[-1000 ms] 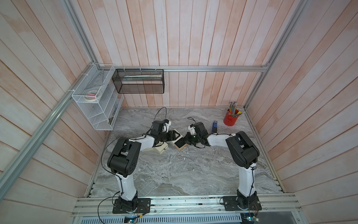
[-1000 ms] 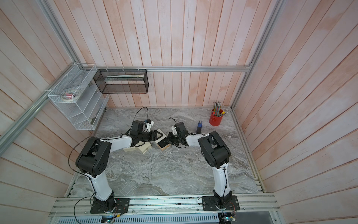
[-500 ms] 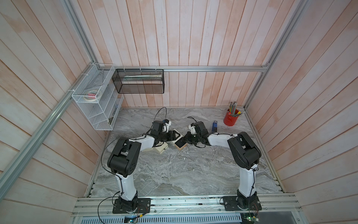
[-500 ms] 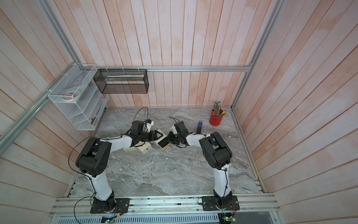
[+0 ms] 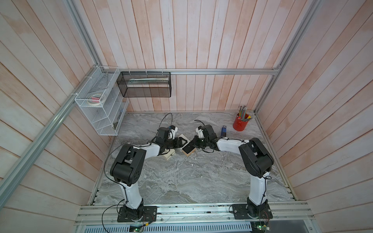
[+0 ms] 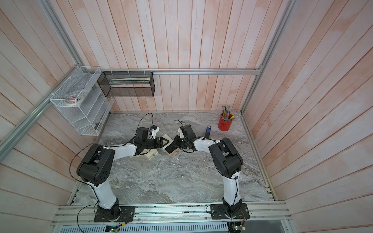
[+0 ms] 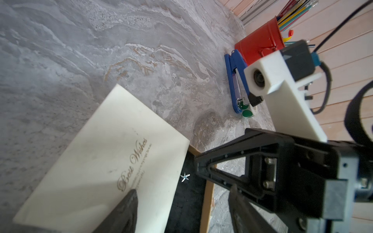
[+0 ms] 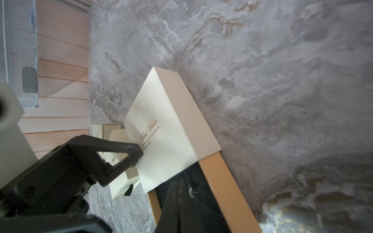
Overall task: Place the earrings into the drawer-style jewelry box
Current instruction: Insert the earring into the inner lining.
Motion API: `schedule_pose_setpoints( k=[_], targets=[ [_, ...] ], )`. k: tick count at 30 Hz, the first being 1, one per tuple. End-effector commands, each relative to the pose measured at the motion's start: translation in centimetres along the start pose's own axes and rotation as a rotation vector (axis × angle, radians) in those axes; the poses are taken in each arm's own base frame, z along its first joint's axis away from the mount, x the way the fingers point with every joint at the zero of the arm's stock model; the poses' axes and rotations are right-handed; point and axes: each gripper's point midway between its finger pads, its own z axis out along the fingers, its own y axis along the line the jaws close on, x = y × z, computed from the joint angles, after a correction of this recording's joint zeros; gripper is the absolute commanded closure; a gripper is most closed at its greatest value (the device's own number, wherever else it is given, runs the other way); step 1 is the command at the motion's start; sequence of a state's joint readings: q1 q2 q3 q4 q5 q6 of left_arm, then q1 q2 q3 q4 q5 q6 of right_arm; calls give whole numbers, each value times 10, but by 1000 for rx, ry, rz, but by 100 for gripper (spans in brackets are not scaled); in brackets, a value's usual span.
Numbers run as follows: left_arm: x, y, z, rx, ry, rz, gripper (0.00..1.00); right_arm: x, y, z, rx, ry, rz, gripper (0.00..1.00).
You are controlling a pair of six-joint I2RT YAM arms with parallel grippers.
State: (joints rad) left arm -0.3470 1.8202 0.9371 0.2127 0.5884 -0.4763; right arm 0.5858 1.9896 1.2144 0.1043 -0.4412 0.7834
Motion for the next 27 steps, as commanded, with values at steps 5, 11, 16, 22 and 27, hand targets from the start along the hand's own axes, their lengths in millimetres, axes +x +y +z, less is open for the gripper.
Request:
schedule_pose_setpoints(
  k=[5,11,16,22,27],
  targets=[
    [3,-6,-3,39,-11,-4,28,1,7,3,3,18,-25,100],
    [6,1,0,14,2,-15,28,6,-6,4,56,28,-3,100],
    [6,3,1,6,8,-14,28,8,-8,9,56,45,-2,100],
    [5,3,2,2,9,-12,28,10,-13,12,73,55,2,100],
    [4,4,3,2,11,-13,29,12,-21,13,101,61,8,100]
  ],
)
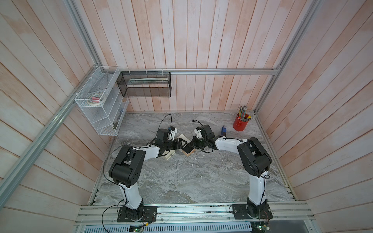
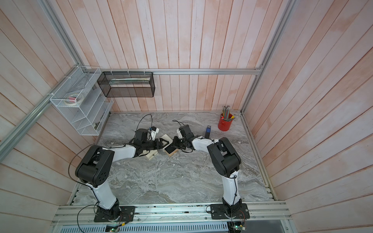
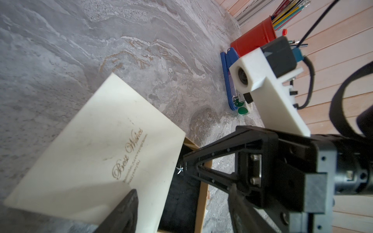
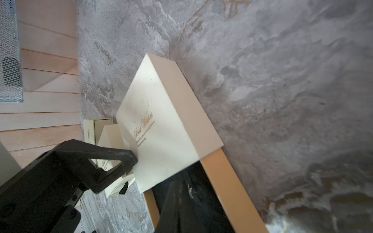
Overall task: Place the earrings into the drawer-style jewelry box
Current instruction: Insert the earring into the inner lining.
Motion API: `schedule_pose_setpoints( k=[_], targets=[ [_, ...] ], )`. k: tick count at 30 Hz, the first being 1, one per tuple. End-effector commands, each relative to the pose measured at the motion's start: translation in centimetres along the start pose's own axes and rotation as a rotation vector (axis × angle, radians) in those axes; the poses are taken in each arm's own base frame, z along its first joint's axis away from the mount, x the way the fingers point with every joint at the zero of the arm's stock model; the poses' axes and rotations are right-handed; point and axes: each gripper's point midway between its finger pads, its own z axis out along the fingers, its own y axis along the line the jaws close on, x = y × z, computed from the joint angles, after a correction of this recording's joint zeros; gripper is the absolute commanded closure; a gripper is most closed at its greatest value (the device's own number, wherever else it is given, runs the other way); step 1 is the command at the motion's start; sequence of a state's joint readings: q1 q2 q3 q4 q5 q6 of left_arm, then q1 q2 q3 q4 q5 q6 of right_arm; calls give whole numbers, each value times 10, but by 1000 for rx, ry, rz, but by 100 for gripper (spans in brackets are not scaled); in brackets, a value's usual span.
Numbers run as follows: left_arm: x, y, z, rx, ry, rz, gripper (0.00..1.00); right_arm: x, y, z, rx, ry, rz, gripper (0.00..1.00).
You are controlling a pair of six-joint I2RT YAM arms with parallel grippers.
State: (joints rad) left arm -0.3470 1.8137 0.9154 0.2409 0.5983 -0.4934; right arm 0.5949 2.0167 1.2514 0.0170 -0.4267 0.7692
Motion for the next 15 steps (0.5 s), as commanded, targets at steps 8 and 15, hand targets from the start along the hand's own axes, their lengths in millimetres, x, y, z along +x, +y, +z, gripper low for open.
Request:
schedule_pose_setpoints(
  k=[8,15],
  targets=[
    [2,6,5,-14,21,-4,29,4,-17,7,79,18,-8,100],
    [-1,5,4,-18,13,1,29,-2,-10,2,69,2,-26,100]
  ],
)
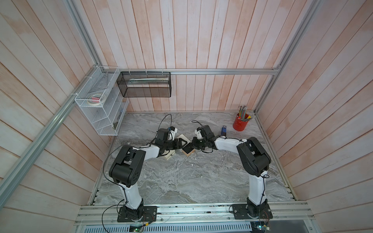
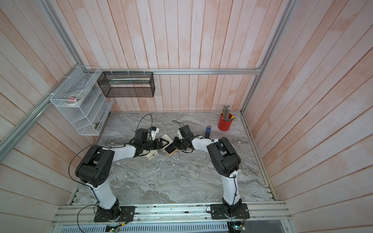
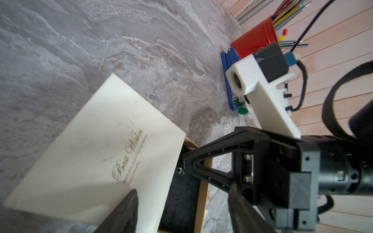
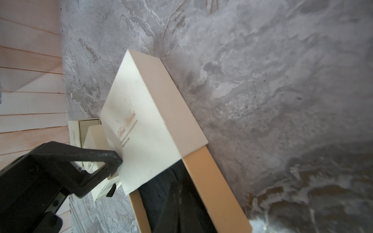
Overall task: Place the earrings into the drawer-style jewelry box
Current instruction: Insert the earring into the inner lining, then pick up the earring from the center of the board.
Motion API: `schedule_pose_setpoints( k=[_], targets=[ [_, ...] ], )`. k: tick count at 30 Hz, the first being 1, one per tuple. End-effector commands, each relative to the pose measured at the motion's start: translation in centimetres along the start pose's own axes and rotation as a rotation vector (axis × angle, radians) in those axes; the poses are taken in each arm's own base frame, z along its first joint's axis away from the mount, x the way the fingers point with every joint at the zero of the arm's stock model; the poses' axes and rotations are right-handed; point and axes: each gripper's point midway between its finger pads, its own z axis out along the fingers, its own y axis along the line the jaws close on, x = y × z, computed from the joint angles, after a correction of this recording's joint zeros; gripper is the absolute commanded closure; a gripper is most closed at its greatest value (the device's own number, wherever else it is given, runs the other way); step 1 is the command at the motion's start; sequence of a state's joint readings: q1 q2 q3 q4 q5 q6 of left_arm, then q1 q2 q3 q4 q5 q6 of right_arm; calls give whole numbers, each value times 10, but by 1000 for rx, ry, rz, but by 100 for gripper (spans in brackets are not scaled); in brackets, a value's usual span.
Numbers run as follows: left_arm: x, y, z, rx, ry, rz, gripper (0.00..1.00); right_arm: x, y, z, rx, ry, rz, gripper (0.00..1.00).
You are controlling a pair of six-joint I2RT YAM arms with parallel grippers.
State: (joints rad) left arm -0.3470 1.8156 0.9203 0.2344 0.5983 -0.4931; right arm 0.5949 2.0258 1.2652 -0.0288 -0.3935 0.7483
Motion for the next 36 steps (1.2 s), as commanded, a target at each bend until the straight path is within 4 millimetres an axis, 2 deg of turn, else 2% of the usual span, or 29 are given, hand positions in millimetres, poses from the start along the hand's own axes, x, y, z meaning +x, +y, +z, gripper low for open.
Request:
schedule_pose_setpoints(
  k=[1,4,8,13,18,24,31,36],
  targets=[
    [-3,3,2,-17,4,5,29,-6,5,-3,3,-17,-34,100],
    [-13,-5,-4,-22,-17,21,28,-15,21,-15,-30,-60,-81,100],
    [-27,-17,-18,-37,-62,41,24,-26,32,-33,-29,-119,-148,98],
    [-26,-33,-31,-76,-78,62,20,-27,28,-52,31,-158,-242,94],
    [-6,-51,-38,-98,-83,55,19,-18,15,-68,95,-153,-304,80],
    [28,-66,-35,-82,-49,31,19,3,-6,-87,165,-107,-348,77],
    [59,-79,-28,-31,12,21,21,37,-42,-111,195,22,-328,77],
    [79,-86,-24,-16,39,9,21,65,-61,-117,234,132,-327,77]
  ],
)
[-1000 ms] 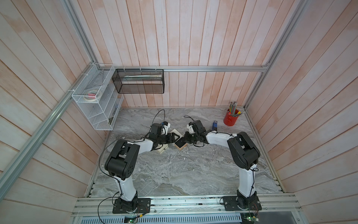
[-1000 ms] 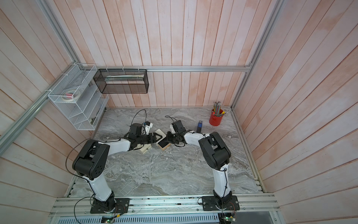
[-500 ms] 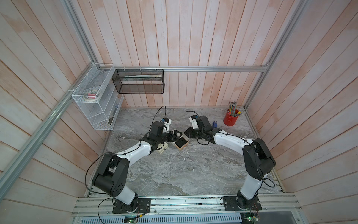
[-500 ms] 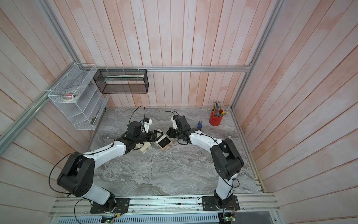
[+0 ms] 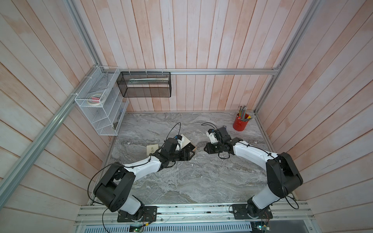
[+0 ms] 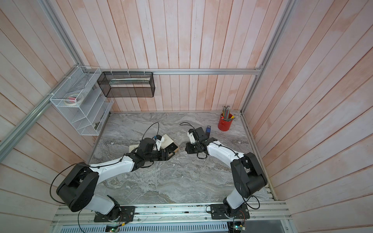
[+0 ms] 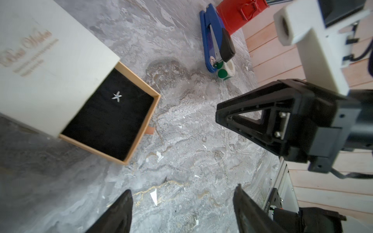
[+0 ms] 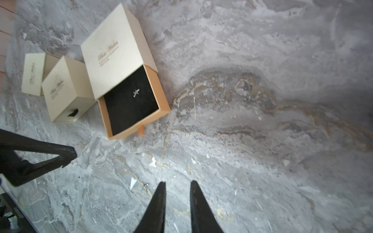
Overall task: Place the earrings into the drawer-style jewelry box
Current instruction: Pick up the earring from the center of the board.
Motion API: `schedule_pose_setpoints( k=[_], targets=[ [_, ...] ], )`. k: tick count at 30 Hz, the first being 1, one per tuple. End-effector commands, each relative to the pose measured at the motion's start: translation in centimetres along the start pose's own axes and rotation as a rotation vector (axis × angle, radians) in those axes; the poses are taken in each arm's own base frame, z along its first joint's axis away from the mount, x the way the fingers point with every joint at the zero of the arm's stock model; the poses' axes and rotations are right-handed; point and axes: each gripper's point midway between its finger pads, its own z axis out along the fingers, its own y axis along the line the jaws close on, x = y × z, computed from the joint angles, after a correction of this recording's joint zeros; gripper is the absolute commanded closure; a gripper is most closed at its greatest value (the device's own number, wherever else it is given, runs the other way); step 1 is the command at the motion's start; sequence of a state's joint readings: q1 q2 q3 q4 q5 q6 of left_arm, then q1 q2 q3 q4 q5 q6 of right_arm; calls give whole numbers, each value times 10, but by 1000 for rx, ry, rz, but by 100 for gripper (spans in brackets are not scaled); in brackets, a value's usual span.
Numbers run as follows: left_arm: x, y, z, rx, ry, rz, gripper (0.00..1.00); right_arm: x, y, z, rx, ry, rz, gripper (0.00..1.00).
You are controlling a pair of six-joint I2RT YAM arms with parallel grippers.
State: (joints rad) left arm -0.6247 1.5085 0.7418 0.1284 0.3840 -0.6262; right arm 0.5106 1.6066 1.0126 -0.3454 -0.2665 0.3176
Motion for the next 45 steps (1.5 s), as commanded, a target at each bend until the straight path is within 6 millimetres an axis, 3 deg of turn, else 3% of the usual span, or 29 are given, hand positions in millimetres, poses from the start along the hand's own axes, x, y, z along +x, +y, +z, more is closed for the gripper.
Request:
schedule_pose_setpoints(
  k=[1,7,12,21,24,29,32,34,40,43,45],
  targets=[
    [8,-3,-1,18,-15,-25,21,36,-5,0,4,138,-19,77],
    [11,2,2,24,-39,-66,21,41,3,7,-36,188,-15,77],
    [12,5,-1,28,-69,-81,21,46,-6,13,18,234,-25,76],
    [22,11,-5,65,-87,-114,21,47,40,30,-65,274,-159,76],
    [23,14,-9,76,-103,-137,21,42,46,32,-60,263,-226,76],
    [15,21,-22,89,-141,-158,21,22,39,30,6,203,-390,75],
    [13,21,-27,97,-148,-158,21,4,38,26,47,142,-464,55],
    [14,22,-30,101,-148,-158,21,-5,37,24,63,125,-502,52],
    [12,23,-38,132,-158,-152,20,-33,42,8,93,-80,-728,51],
    [13,21,-38,157,-158,-151,20,-34,38,1,130,-176,-866,53],
    [17,21,-36,177,-159,-166,20,-23,43,1,82,-176,-1011,56]
  ],
)
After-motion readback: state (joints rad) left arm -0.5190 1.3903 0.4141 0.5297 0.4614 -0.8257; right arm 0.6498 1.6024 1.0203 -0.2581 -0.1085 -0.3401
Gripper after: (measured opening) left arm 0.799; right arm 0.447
